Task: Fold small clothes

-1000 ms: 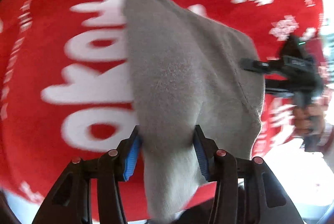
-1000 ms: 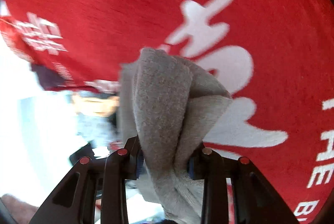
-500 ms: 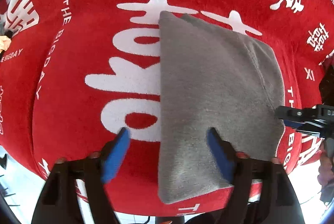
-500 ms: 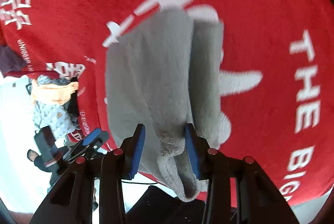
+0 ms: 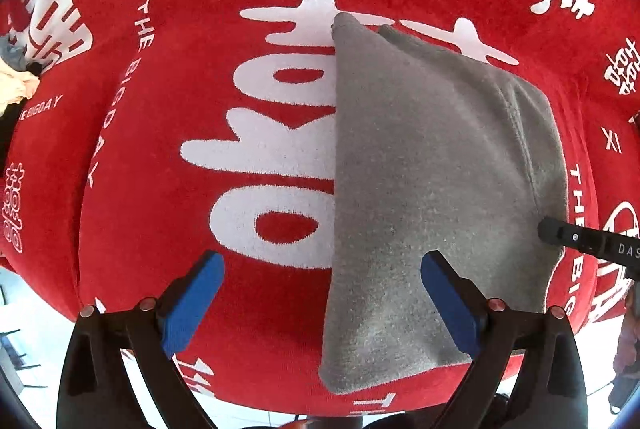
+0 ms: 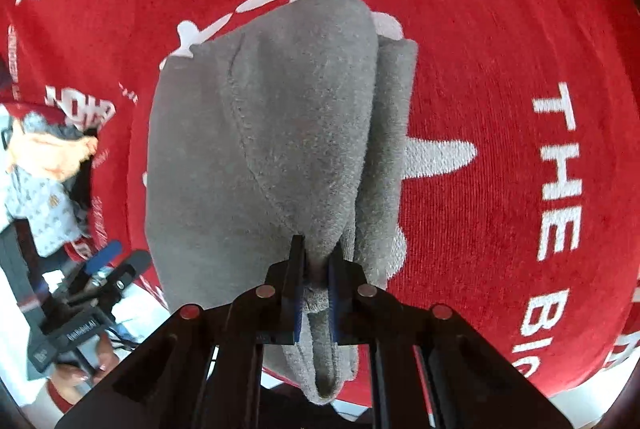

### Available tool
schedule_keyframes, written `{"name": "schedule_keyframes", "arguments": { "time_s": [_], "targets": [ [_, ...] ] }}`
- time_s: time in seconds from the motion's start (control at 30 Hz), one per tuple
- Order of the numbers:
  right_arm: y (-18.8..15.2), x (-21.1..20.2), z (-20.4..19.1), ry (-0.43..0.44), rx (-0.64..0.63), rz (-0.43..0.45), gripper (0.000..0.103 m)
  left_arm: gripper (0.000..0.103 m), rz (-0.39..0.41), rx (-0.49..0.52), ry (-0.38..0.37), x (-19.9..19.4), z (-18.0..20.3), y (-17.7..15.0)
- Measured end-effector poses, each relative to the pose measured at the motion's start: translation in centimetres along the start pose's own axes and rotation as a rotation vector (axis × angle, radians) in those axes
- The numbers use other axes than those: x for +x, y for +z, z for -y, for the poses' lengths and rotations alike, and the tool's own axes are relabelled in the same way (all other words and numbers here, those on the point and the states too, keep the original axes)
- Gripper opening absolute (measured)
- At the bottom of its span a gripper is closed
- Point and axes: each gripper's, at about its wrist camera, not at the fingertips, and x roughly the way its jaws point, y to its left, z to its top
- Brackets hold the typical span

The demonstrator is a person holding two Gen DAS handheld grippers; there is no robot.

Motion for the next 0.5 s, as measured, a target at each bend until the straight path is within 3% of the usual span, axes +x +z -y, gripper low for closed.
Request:
{"name": "schedule_keyframes", "arguments": {
  "time_s": [0.5],
  "targets": [
    [-0.6, -0.3, -0.6, -0.044, 0.015, 0.020, 0.014, 0.099, 0.017, 0.024, -0.017, -1.1, 0.7, 0.6]
  ]
}}
